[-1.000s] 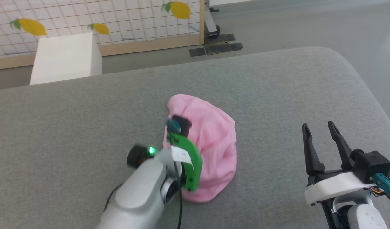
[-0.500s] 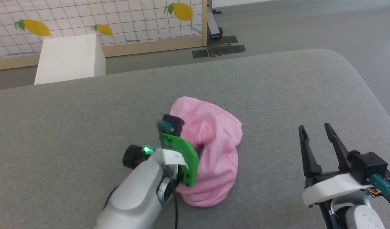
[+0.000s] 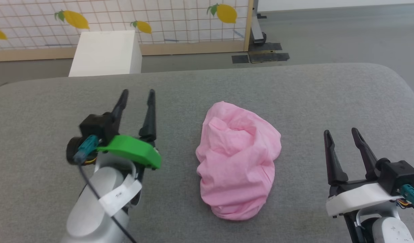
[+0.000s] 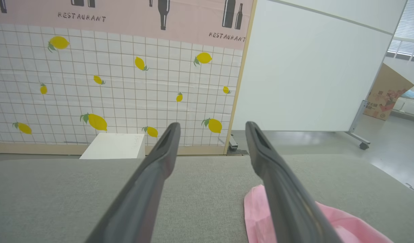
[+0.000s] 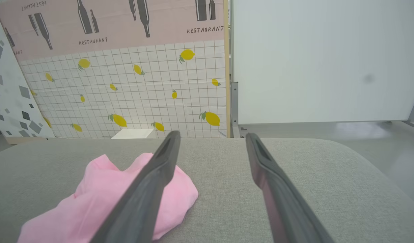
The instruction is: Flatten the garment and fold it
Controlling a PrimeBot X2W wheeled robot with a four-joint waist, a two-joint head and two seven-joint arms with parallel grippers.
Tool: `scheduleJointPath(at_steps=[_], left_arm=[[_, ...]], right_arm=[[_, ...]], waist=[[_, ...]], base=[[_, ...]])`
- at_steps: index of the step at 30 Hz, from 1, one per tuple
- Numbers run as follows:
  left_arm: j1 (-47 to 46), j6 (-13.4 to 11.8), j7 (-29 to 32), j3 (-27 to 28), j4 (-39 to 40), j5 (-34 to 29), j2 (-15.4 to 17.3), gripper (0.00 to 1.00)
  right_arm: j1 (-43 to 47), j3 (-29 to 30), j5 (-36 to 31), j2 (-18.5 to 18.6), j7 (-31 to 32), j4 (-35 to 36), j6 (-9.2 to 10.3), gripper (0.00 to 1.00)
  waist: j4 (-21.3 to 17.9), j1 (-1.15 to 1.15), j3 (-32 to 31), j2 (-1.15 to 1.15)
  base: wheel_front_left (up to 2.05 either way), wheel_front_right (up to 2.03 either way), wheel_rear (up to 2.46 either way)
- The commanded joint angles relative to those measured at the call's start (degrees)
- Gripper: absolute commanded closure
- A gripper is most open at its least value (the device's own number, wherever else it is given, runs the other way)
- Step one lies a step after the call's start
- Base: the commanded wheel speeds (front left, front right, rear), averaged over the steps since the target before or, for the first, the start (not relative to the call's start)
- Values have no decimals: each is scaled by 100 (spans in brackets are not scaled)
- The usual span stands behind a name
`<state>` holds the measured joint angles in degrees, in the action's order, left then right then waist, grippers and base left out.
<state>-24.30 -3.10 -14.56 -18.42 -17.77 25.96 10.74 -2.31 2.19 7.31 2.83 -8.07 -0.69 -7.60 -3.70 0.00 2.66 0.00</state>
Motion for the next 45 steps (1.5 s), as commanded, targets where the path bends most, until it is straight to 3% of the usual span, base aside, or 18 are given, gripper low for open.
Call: scheduleJointPath(at_steps=[1,19,45], left_arm=[[254,13,-40,141,214,-146,14,0],[2196,485,-43,1339,1170,-1065,-438,0],[2356,820,-43,1709,1058,-1450,-740,0]], right_arm=[[38,6,5,5,8,38,11,0],[227,69,-22,5,98,40,11,0],[298,71,23,5,107,32,11,0]], waist=[[133,0,-22,0],[369,0,-255,0],[494,0,-281,0]], base=[[0,0,0],[0,0,0],[0,0,0]])
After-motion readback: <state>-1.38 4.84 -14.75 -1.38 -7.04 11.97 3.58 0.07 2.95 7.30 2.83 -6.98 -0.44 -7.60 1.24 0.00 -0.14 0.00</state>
